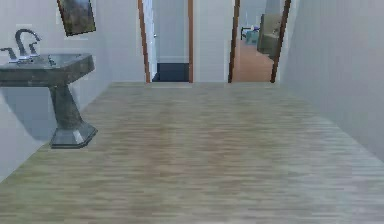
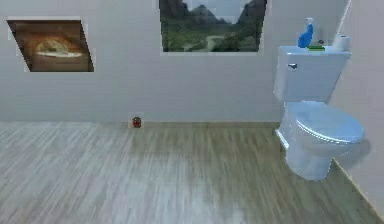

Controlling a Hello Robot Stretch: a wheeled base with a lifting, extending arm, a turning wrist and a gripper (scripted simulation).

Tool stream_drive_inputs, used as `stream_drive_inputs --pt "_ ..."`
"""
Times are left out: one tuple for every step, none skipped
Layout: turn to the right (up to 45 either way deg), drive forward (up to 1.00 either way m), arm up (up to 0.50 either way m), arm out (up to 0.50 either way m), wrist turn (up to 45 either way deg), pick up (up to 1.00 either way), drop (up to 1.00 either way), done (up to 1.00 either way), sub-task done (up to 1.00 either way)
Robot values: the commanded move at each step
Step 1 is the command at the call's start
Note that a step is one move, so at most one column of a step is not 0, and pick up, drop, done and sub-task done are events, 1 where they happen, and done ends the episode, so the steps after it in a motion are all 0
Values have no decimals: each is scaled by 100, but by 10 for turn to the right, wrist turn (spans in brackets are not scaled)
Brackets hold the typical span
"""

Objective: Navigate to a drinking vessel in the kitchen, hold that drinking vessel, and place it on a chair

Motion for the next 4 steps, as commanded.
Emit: stream_drive_inputs --pt "-60 0 0 0 0 0 0 0 0" --pt "0 100 0 0 0 0 0 0 0" --pt "0 100 0 0 0 0 0 0 0" --pt "0 100 0 0 0 0 0 0 0"
